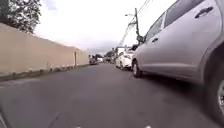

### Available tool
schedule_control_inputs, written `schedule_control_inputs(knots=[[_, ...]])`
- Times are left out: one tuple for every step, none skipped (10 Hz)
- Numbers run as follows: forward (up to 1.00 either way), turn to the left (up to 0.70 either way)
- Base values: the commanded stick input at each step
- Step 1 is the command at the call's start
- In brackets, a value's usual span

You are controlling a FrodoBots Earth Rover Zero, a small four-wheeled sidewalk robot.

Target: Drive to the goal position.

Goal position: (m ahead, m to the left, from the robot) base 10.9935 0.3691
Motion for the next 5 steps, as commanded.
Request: schedule_control_inputs(knots=[[1.00,0.00],[1.00,0.00],[1.00,0.00],[1.00,0.00],[1.00,0.00]])
